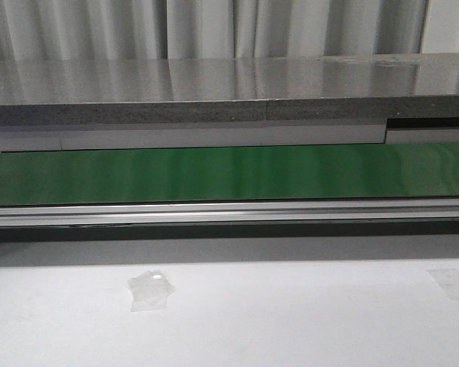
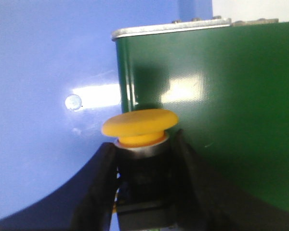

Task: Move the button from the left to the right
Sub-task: 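Carry the button with the left gripper over the green belt, then set the button on the belt and open the left gripper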

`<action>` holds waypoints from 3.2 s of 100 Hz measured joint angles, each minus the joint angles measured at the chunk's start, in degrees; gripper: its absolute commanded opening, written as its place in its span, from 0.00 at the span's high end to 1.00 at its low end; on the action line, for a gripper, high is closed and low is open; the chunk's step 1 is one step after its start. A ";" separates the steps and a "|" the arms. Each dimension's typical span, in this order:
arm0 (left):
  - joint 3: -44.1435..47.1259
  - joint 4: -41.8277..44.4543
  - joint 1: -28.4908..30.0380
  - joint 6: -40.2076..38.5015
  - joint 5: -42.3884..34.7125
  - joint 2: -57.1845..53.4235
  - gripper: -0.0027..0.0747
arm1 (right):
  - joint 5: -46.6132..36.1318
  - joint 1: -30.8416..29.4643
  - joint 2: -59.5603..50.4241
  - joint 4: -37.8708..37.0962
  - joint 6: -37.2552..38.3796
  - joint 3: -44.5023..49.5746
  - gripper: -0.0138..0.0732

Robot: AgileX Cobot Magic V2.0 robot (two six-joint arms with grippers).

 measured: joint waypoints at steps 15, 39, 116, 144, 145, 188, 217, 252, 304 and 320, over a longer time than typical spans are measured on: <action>-0.04 0.00 -1.00 0.29 0.54 1.07 0.81 | 0.00 0.00 0.00 0.00 0.00 0.00 0.92; -0.13 -0.08 -2.40 0.97 0.77 1.32 0.75 | 0.00 0.00 0.00 0.00 0.00 0.00 0.92; -0.28 -5.70 -2.40 4.30 0.20 -2.54 0.35 | 0.00 0.00 0.00 0.00 0.00 0.00 0.92; 0.98 -12.53 -2.40 8.30 -1.21 -13.56 0.35 | 0.00 0.00 0.00 0.00 0.00 0.00 0.92; 1.15 -12.53 -2.40 8.55 -1.31 -13.91 0.35 | 0.00 0.00 0.00 0.00 0.00 0.00 0.92; 20.21 -25.26 -2.40 17.89 -16.93 -39.61 0.35 | 0.00 0.00 0.00 0.00 0.00 0.00 0.92; 35.86 -26.48 -2.40 18.38 -27.70 -59.46 0.35 | 0.00 0.00 0.00 0.00 0.00 0.00 0.92; 51.45 -34.15 -3.98 23.90 -30.88 -76.79 0.35 | 0.00 0.00 0.00 0.00 0.00 0.00 0.92; 63.12 -39.19 -4.77 24.85 -38.08 -84.61 0.35 | 0.00 0.00 0.00 0.00 0.00 0.00 0.92; 63.15 -39.42 -4.77 24.85 -38.82 -84.61 0.35 | 0.00 0.00 0.00 0.00 0.00 0.00 0.92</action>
